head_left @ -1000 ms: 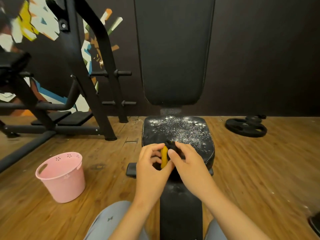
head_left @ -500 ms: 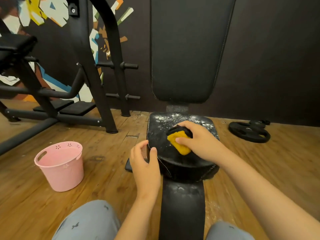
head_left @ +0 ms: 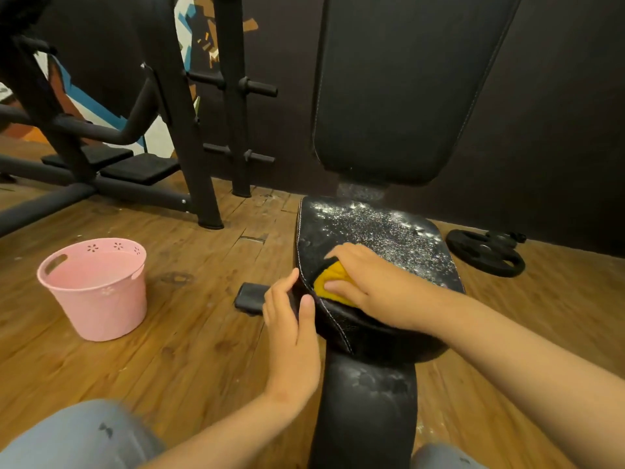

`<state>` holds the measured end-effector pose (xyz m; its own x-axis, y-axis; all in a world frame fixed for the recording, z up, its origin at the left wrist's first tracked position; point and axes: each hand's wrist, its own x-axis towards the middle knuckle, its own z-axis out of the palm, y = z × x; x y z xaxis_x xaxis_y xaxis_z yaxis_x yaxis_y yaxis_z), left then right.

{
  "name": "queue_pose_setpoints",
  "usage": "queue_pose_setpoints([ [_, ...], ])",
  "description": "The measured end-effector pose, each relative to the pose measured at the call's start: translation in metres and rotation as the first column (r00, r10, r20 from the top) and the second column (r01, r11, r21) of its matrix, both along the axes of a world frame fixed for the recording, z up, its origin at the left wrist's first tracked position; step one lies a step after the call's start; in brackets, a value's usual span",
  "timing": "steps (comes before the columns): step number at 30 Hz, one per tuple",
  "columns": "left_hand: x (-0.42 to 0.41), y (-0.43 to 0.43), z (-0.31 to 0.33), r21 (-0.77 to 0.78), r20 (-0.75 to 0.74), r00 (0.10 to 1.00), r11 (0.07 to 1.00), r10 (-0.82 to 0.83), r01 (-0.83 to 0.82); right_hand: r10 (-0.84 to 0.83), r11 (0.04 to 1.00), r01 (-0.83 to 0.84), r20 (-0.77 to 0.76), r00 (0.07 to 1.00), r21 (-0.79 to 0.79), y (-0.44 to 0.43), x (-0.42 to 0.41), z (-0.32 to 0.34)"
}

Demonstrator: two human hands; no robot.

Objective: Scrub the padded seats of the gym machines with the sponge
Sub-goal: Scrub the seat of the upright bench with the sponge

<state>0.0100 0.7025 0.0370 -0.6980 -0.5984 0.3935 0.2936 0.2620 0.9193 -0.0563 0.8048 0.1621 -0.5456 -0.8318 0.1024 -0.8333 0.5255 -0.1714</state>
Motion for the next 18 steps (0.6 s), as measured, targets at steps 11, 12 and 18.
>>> queue_pose_setpoints([
  [11, -0.009, -0.016, 0.022, 0.394, 0.07, 0.978, 0.906, -0.198, 0.155, 0.077, 0.994, -0.084, 0.091, 0.993, 0.075, 0.003, -0.009, 0.004],
  [12, -0.009, -0.014, 0.023, 0.423, 0.064, 0.973, 0.889, -0.221, 0.174, 0.084, 0.993, -0.09, 0.082, 0.993, 0.079, 0.003, -0.011, 0.004],
  [18, -0.013, -0.006, 0.032, 0.444, 0.073, 0.981, 0.886, -0.182, 0.131, -0.011, 0.999, 0.012, -0.031, 0.999, 0.038, -0.054, -0.057, 0.001],
])
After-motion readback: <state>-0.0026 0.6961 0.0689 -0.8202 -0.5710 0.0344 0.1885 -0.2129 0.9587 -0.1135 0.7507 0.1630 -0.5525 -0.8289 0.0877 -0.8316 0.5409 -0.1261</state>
